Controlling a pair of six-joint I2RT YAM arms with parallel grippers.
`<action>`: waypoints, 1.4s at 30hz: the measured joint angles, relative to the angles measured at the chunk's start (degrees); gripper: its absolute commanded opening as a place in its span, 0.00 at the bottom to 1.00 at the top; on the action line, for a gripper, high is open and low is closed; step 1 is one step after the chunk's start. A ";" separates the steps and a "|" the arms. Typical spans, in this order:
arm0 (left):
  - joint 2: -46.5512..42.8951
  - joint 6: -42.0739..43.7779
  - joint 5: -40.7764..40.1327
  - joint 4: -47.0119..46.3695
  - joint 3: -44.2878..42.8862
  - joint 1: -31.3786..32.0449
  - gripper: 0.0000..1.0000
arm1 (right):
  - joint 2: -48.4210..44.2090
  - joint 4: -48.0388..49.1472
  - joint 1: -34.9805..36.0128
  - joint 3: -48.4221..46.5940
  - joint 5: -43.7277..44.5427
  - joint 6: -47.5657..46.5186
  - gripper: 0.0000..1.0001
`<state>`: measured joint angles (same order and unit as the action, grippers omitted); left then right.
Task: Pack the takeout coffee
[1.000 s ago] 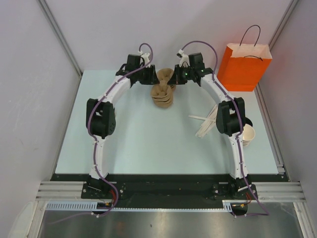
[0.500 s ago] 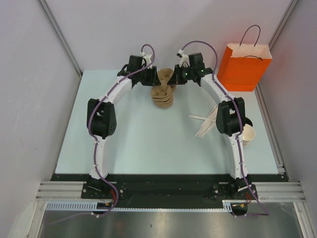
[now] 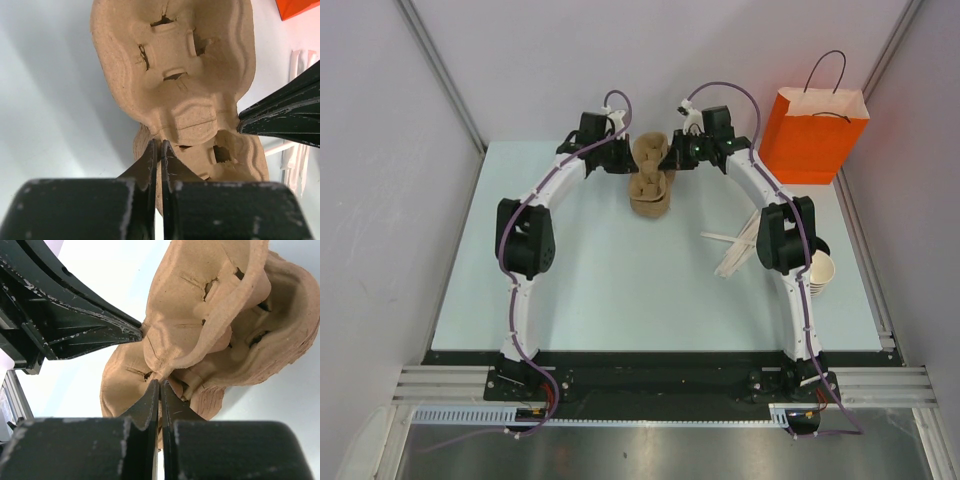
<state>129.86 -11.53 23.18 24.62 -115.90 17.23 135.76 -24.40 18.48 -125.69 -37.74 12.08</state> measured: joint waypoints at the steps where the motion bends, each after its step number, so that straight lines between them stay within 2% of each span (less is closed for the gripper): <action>1: 0.00 -0.02 0.02 0.00 0.00 0.04 0.00 | 0.00 0.02 0.00 0.00 -0.15 0.00 0.00; 3: 0.00 -0.04 0.11 0.04 0.00 0.04 0.00 | 0.00 0.04 0.00 0.00 -0.28 0.00 0.01; 8: 0.00 -0.02 0.48 0.04 0.00 0.04 0.00 | 0.00 0.09 -0.02 0.00 -0.31 0.00 0.11; 9: 0.00 -0.02 0.59 0.02 0.00 0.04 0.00 | 0.00 0.09 -0.02 0.00 -0.28 0.00 0.24; 11: -0.11 -0.04 0.92 0.02 0.00 0.00 0.00 | 0.00 0.09 -0.09 0.00 -0.33 0.02 0.33; 12: -0.15 -0.07 1.07 0.00 0.00 0.00 0.00 | 0.00 0.11 -0.11 0.00 -0.35 0.35 0.41; 16: -1.03 -0.42 2.12 -0.04 0.00 0.00 0.00 | -0.02 0.09 -0.13 -0.02 -0.83 0.35 0.55; 21: -3.61 -1.55 4.15 0.09 -0.17 -0.35 0.00 | -0.22 0.20 -0.31 0.00 -1.27 0.46 0.80; 22: -4.15 -1.73 4.55 0.17 -0.57 -0.48 0.00 | -0.35 0.20 -0.37 0.00 -1.36 0.63 0.87; 23: -4.66 -2.01 4.87 0.17 -1.05 -0.57 0.00 | -0.55 0.20 -0.50 0.00 -1.44 0.59 0.99; 31: -9.16 -2.40 7.61 2.89 -1.88 -4.55 0.00 | -4.48 0.02 -1.64 0.22 -3.43 1.36 1.00; 37: -9.90 0.81 8.00 7.45 -1.51 -12.63 0.00 | -9.44 -0.26 -3.61 0.22 -6.03 1.09 1.00; 42: -10.38 6.67 6.86 11.87 2.47 -20.37 0.00 | -13.07 -1.90 -5.73 0.22 -6.51 -0.68 1.00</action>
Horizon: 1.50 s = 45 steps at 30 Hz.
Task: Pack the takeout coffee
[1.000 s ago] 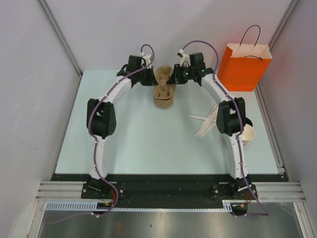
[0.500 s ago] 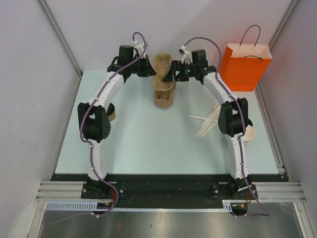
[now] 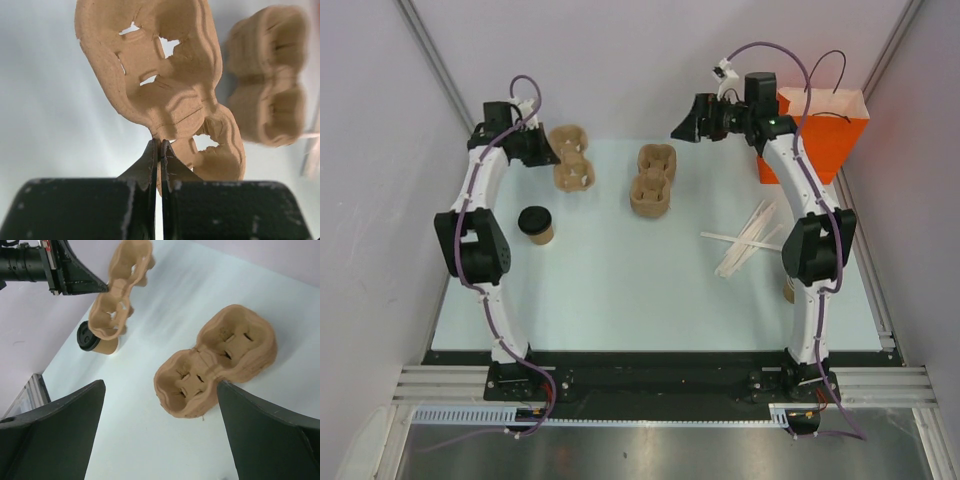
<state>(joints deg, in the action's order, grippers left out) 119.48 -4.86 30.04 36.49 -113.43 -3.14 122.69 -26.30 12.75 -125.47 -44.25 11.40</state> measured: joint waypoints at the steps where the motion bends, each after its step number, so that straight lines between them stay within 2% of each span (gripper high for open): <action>1: 0.13 1.33 -0.31 1.57 0.26 -1.33 0.00 | -0.61 -0.37 -0.50 0.00 0.11 -0.57 1.00; 6: 0.46 6.21 -1.44 4.76 1.70 -4.70 0.00 | -3.91 -3.58 -3.48 0.00 1.97 -3.58 1.00; 14: 3.19 10.05 -2.95 4.81 5.79 -4.61 0.00 | -10.08 -7.45 -9.84 -0.26 9.42 -10.84 1.00; 22: 6.97 10.93 -2.43 4.83 5.88 -4.33 0.00 | -10.99 -11.21 -17.40 -2.93 16.92 -17.55 1.00; 28: 6.95 10.82 -2.14 3.65 6.60 -2.51 0.00 | -10.99 -12.92 -18.03 -3.58 20.26 -20.15 1.00; 45: 4.87 8.87 -1.70 1.62 7.15 -1.64 0.00 | -10.99 -13.31 -18.01 -3.58 19.98 -19.93 1.00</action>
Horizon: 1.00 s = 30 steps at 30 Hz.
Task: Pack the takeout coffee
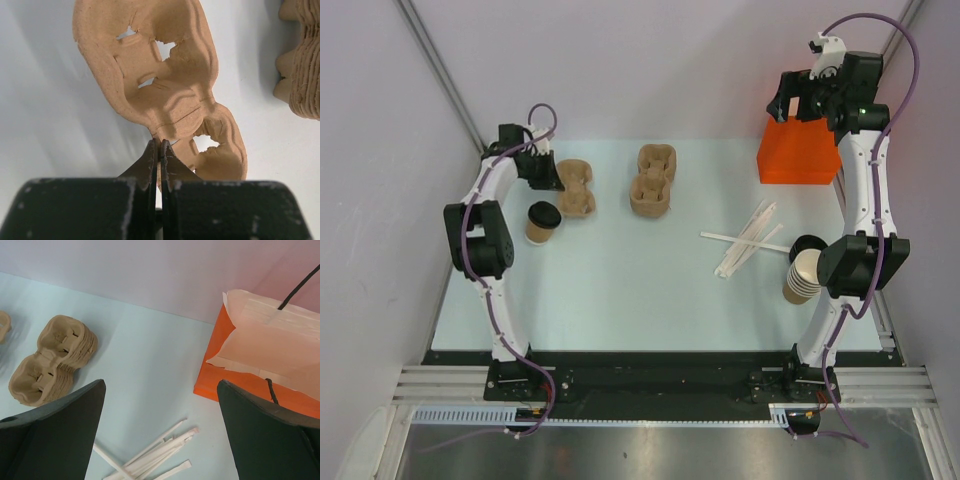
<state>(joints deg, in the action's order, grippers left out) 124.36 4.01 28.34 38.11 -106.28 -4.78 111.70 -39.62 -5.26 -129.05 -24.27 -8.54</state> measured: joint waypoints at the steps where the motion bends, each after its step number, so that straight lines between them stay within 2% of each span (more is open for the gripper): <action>1: -0.17 0.00 0.15 0.09 0.00 -0.02 0.00 | 0.00 0.00 0.00 0.00 0.00 0.02 1.00; 18: -6.84 0.55 1.03 1.64 8.00 -3.50 0.00 | 0.00 0.00 0.28 0.02 0.00 0.81 1.00; 30: -7.82 0.52 2.21 1.44 8.28 -3.91 0.00 | 0.00 0.00 1.66 0.04 0.02 0.94 1.00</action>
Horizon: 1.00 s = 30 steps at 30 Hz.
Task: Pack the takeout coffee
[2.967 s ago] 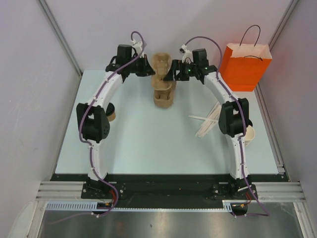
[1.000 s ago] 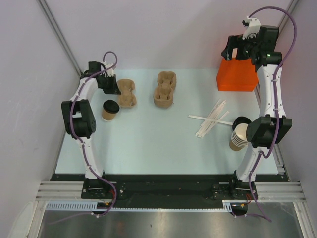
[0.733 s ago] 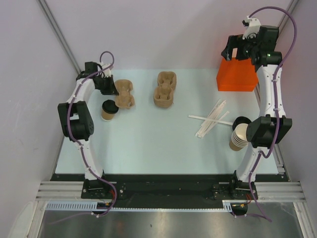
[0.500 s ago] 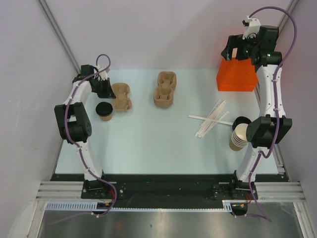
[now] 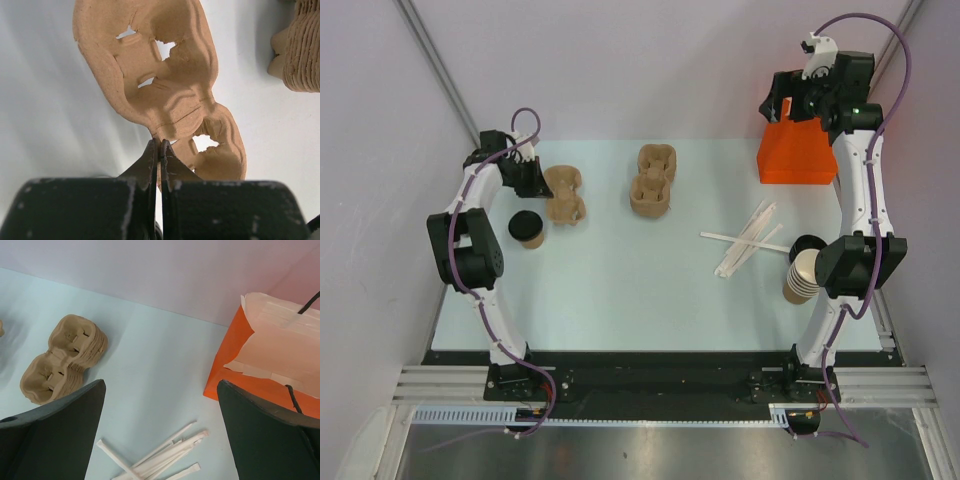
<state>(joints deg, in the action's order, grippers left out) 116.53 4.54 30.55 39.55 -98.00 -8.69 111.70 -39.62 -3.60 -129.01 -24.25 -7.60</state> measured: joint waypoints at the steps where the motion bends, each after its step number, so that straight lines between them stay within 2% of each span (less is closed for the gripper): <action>1: -0.04 0.00 0.17 0.00 0.02 0.00 0.00 | 0.00 0.02 0.07 0.00 0.00 0.00 1.00; 12: -1.05 -0.61 1.11 -2.34 3.65 2.51 0.00 | 0.00 0.02 0.15 0.33 0.00 -0.22 1.00; 14: -1.05 -1.27 0.98 -2.89 4.57 3.50 0.03 | 0.00 0.00 0.15 0.33 0.04 -0.72 1.00; 17: -0.74 -2.08 0.90 -3.63 4.66 4.52 0.20 | 0.00 0.02 0.13 0.31 0.94 -2.08 1.00; 18: -0.52 -2.19 0.85 -3.87 4.66 4.81 0.36 | 0.04 0.00 0.02 0.17 1.42 -2.60 1.00; 21: 0.48 -2.16 0.57 -3.91 4.31 5.49 0.54 | 1.29 0.00 -0.07 -1.90 3.43 -4.90 0.99; 26: 1.68 -1.81 -0.17 -2.89 2.49 6.36 0.71 | 6.12 0.96 -0.28 -8.02 7.17 -9.29 0.89; 27: 1.70 -1.68 -0.22 -2.54 1.95 6.58 0.80 | 7.37 1.11 -0.28 -9.18 7.63 -10.03 0.88; 30: 1.70 -1.33 -0.28 -2.16 0.09 7.32 0.83 | 10.54 2.51 -0.26 -10.64 9.11 -11.47 0.81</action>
<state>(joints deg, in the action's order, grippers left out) 118.24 3.20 30.26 37.39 -97.91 -1.37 122.23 -37.10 -3.86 -139.65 -15.14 -19.07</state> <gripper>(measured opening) 0.799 0.857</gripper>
